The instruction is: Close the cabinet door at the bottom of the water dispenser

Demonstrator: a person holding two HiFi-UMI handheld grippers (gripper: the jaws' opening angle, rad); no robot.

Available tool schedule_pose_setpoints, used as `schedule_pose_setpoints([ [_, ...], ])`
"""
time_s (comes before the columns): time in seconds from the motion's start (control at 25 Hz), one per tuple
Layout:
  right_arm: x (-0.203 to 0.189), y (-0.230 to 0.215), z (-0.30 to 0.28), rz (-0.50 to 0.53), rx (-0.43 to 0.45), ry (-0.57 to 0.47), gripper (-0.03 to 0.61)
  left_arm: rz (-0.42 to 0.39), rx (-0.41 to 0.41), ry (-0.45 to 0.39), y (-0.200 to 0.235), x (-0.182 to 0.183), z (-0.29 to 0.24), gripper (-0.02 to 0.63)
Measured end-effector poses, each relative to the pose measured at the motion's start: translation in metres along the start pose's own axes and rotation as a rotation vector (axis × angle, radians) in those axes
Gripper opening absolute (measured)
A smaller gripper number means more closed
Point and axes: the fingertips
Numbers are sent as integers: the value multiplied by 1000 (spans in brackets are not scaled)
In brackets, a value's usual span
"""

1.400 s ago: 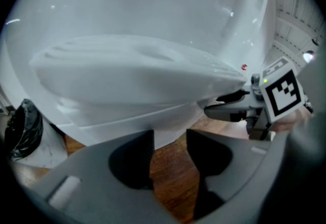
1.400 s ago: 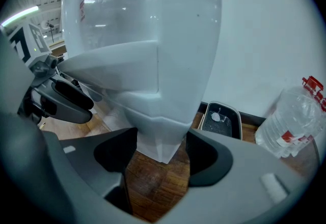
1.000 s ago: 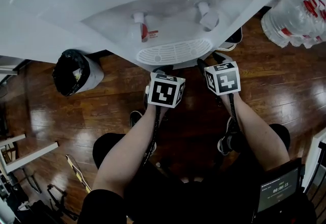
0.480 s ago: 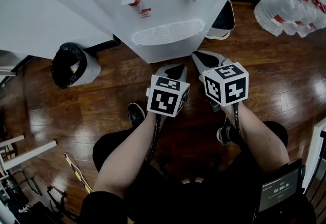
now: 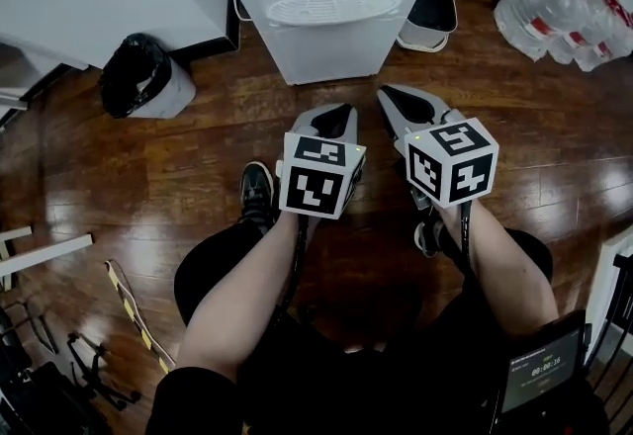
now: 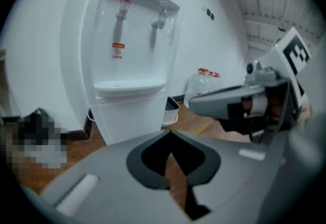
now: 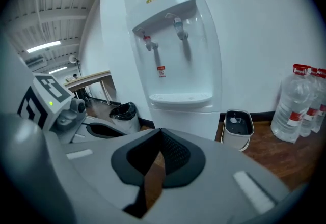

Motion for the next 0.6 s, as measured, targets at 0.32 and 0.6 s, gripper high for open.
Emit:
schedule_pose_setpoints([
  [0.32, -27, 46, 45, -27, 18, -48, 5, -14, 5, -96, -29, -23, 56, 20],
  [0.6, -36, 69, 91, -39, -19, -127, 5, -17, 61, -141, -34, -59, 94, 20],
])
Point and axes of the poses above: the fingertips, and each gripper's own axes: z backward along the fingers, y to its left, x out of its top, and after that the axes turned 4 degrees about z, right-handed
